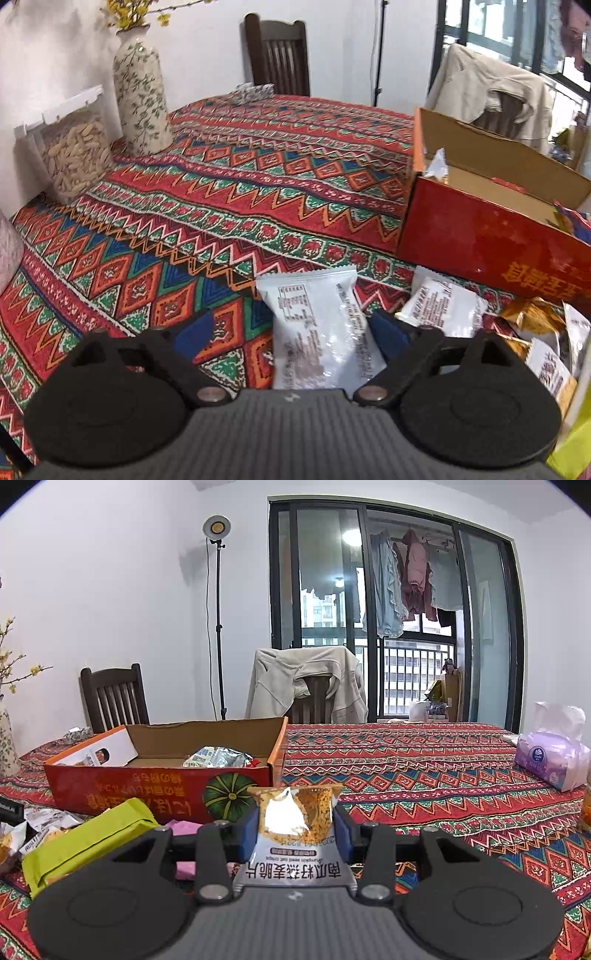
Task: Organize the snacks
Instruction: 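Lift the cracker packet with the right gripper while the left lifts the white packet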
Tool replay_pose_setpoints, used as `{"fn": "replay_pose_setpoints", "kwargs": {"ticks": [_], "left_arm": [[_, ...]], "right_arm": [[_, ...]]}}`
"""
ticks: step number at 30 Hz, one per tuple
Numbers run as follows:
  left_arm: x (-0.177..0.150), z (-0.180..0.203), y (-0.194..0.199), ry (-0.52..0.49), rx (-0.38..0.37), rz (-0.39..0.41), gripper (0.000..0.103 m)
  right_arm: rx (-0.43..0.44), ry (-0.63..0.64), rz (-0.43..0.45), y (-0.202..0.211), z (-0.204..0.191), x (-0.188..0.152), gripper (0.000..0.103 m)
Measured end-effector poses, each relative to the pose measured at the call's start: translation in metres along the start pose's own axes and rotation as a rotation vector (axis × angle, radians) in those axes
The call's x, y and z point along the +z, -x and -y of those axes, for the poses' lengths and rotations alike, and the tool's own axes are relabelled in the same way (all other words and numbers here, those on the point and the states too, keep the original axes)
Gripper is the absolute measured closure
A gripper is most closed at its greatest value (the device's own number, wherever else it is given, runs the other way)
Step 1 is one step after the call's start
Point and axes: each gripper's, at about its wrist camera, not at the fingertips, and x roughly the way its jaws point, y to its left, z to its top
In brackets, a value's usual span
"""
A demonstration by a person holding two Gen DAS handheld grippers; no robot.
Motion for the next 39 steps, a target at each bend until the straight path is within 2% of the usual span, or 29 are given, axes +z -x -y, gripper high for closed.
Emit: {"fn": "replay_pose_setpoints", "kwargs": {"ticks": [2,4,8,16,27,39], "left_arm": [[-0.003,-0.001,0.005,-0.015,-0.015,0.017,0.037],[-0.004,-0.003,0.009,-0.032,-0.032,0.027,0.052],[-0.009,-0.009,0.015,-0.046,-0.070,0.046,0.057],[-0.013,-0.017,0.035,-0.053,-0.110,0.114,0.058],[-0.004,-0.006,0.063,-0.078,-0.190,0.193,0.058],[0.023,0.019,0.073,-0.100,-0.259,0.245,0.058]], "right_arm": [[0.000,0.000,0.000,0.000,0.000,0.000,0.061],[-0.001,0.000,0.000,0.000,0.000,0.000,0.061],[0.000,0.000,0.003,0.000,0.000,0.000,0.061],[0.001,0.009,0.012,0.002,-0.002,0.001,0.061],[0.030,0.041,0.045,0.007,-0.009,0.004,0.062],[0.074,0.105,0.073,0.002,-0.038,0.035,0.062]]}}
